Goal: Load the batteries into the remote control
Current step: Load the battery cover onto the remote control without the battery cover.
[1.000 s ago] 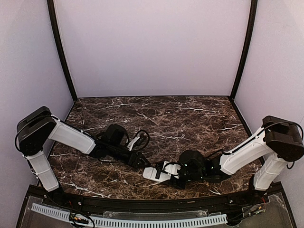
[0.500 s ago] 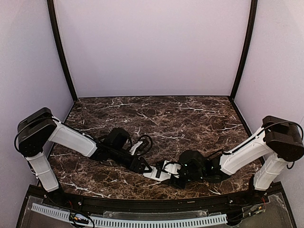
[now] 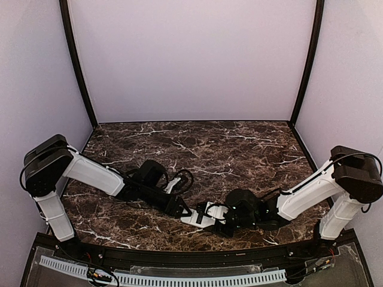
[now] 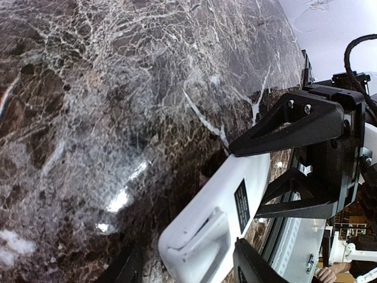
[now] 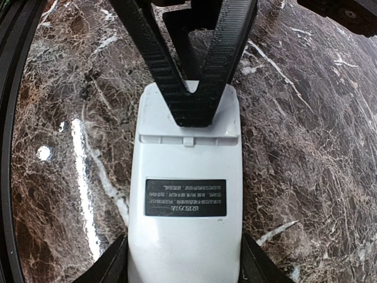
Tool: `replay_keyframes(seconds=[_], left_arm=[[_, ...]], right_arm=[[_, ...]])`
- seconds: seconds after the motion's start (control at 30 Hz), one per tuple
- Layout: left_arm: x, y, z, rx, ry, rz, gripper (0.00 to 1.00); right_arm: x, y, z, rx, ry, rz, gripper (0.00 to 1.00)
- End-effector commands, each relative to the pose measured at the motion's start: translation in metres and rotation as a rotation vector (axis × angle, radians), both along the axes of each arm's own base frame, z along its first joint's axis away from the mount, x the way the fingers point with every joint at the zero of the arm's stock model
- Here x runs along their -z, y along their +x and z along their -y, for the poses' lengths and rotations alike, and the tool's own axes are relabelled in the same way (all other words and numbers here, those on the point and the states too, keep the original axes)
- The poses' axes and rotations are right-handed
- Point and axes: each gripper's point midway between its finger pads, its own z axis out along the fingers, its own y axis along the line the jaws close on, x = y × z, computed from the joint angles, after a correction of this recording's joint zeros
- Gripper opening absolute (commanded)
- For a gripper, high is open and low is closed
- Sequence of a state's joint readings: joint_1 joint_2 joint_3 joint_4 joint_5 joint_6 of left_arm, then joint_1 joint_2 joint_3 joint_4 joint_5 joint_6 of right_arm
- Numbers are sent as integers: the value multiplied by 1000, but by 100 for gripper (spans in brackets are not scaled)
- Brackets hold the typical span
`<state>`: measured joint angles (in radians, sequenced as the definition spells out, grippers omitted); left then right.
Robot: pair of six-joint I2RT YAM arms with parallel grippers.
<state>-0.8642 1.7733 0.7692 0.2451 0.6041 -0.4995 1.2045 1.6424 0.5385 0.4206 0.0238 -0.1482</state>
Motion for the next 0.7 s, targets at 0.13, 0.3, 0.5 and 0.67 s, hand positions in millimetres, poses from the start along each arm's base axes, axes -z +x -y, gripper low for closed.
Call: replay_keyframes(seconds=[0.13, 0.3, 0.5, 0.67], left_arm=[[15, -5, -4, 7, 78, -22, 54], [18, -8, 1, 24, 87, -30, 54], [21, -10, -1, 23, 97, -38, 52], [24, -11, -3, 20, 100, -45, 48]], right_arm=[[-6, 1, -2, 4, 15, 24, 0], [-6, 2, -1, 11, 14, 27, 0], [-8, 2, 0, 16, 17, 31, 0], [-10, 2, 1, 17, 26, 34, 0]])
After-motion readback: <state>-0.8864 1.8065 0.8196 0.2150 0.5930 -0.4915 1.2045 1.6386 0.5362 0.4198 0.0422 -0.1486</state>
